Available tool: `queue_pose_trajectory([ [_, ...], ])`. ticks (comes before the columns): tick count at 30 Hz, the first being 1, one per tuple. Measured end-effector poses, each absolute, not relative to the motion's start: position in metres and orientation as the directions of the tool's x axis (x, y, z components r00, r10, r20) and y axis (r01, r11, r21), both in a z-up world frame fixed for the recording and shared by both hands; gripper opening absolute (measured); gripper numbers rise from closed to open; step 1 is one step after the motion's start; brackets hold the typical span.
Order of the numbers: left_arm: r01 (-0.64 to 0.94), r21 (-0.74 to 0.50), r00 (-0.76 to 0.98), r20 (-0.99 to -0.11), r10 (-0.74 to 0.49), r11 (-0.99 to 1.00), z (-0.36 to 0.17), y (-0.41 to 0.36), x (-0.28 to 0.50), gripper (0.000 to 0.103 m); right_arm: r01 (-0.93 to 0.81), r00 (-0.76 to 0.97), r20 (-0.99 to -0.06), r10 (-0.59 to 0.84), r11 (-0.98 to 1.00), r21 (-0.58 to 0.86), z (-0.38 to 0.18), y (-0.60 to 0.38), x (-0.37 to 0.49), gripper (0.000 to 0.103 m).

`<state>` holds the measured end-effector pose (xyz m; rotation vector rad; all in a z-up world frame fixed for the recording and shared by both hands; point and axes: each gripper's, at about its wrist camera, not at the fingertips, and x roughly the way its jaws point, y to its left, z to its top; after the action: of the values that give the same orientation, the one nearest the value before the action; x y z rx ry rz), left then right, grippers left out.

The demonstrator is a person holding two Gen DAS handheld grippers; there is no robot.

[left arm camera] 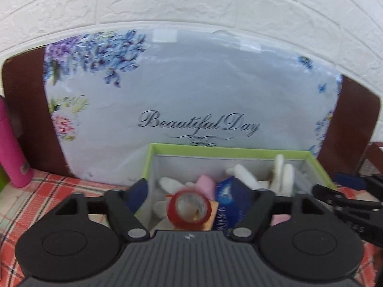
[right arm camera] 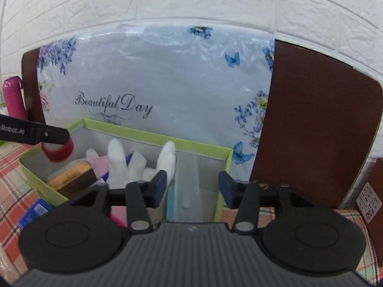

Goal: Organize objects
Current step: 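Carry the tape and tube into the green box and open both grippers, then move both grippers back from the green box to the table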

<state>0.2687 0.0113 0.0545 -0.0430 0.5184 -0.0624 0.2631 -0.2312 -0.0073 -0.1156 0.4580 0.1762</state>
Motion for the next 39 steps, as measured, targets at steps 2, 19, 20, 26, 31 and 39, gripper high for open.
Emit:
queue_pose_trajectory([
  [2, 0.068, -0.065, 0.870, -0.484, -0.091, 0.996, 0.050, 0.016, 0.267, 0.082, -0.202, 0.886, -0.436, 0.155, 0.977, -0.063, -0.011, -0.234, 0.255, 0.071],
  [19, 0.083, -0.111, 0.848, -0.514, -0.129, 0.990, 0.090, 0.004, 0.192, 0.087, -0.219, 0.924, -0.315, 0.215, 0.976, 0.024, 0.044, -0.244, 0.164, 0.103],
  [20, 0.085, -0.104, 0.847, -0.516, -0.127, 0.991, 0.089, 0.003, 0.182, 0.087, -0.223, 0.924, -0.314, 0.220, 0.974, 0.027, 0.045, -0.244, 0.154, 0.103],
  [26, 0.087, -0.114, 0.830, -0.541, -0.135, 0.990, 0.076, 0.002, 0.133, 0.088, -0.235, 0.918, -0.314, 0.240, 0.971, 0.056, 0.042, -0.244, 0.104, 0.103],
  [31, 0.079, -0.133, 0.805, -0.576, -0.142, 0.988, 0.060, 0.000, 0.105, 0.088, -0.226, 0.914, -0.330, 0.238, 0.971, 0.074, 0.031, -0.243, 0.072, 0.103],
  [39, 0.051, -0.119, 0.770, -0.627, -0.114, 0.992, 0.040, -0.002, 0.080, 0.088, -0.204, 0.885, -0.390, 0.256, 0.964, 0.170, 0.007, -0.248, 0.044, 0.103],
])
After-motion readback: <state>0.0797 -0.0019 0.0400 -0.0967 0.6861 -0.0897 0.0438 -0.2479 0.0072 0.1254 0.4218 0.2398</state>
